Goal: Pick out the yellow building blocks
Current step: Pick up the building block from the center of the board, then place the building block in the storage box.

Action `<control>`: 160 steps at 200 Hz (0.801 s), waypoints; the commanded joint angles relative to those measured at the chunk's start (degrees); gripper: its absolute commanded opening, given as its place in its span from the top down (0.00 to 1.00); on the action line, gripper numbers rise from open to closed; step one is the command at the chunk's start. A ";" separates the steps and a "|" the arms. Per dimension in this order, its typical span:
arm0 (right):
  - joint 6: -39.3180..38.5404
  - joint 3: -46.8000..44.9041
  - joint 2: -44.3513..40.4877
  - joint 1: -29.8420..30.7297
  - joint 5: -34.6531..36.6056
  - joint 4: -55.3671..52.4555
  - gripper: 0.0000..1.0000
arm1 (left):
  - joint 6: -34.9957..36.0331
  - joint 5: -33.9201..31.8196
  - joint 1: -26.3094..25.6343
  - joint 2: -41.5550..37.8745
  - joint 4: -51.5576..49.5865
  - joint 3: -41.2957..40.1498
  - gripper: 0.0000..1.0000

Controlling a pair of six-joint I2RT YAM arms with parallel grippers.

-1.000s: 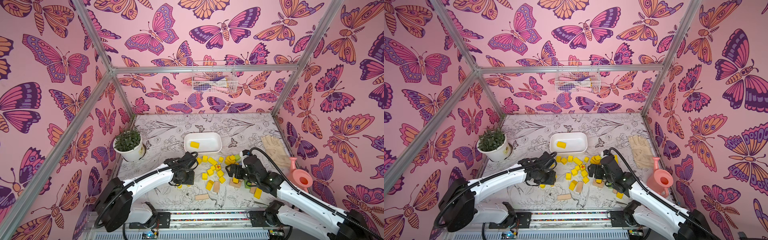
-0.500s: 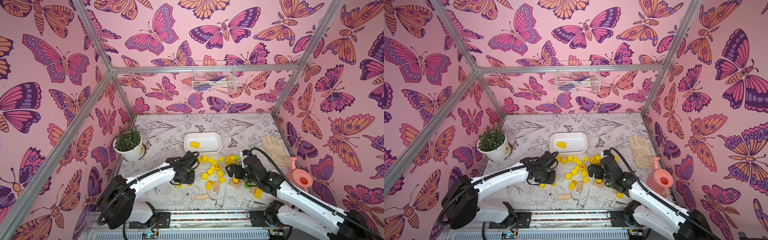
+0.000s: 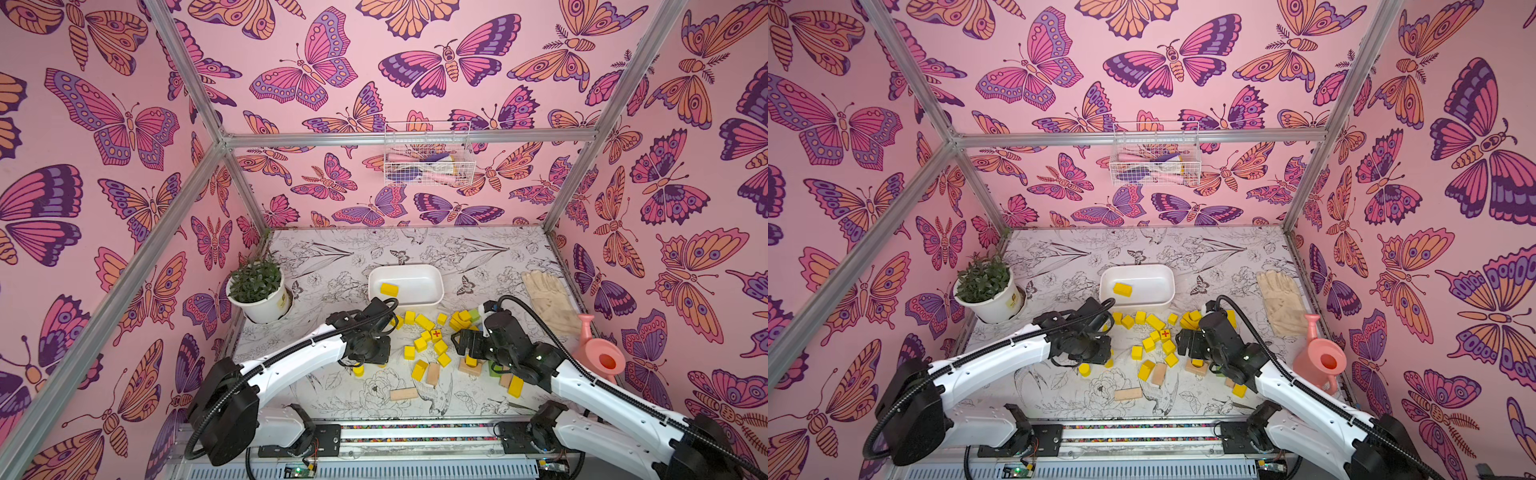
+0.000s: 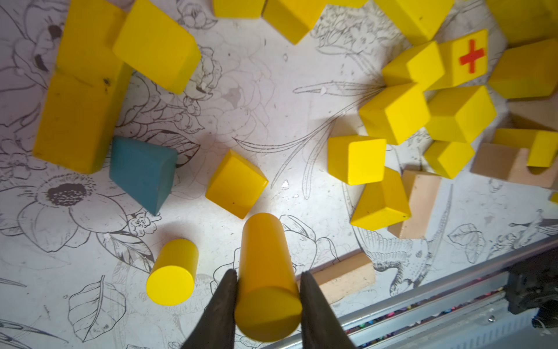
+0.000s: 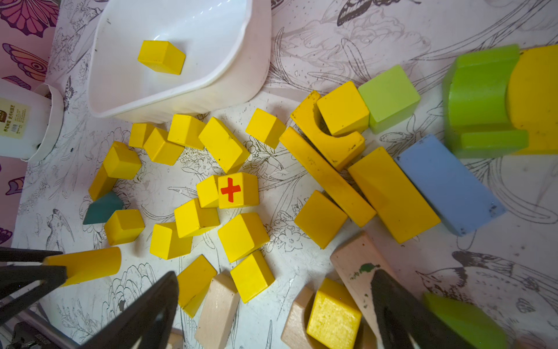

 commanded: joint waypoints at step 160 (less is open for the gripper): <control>0.83 -1.37 -2.95 -0.95 -1.12 -0.03 0.01 | 10.56 0.58 7.79 6.28 -6.86 21.47 1.00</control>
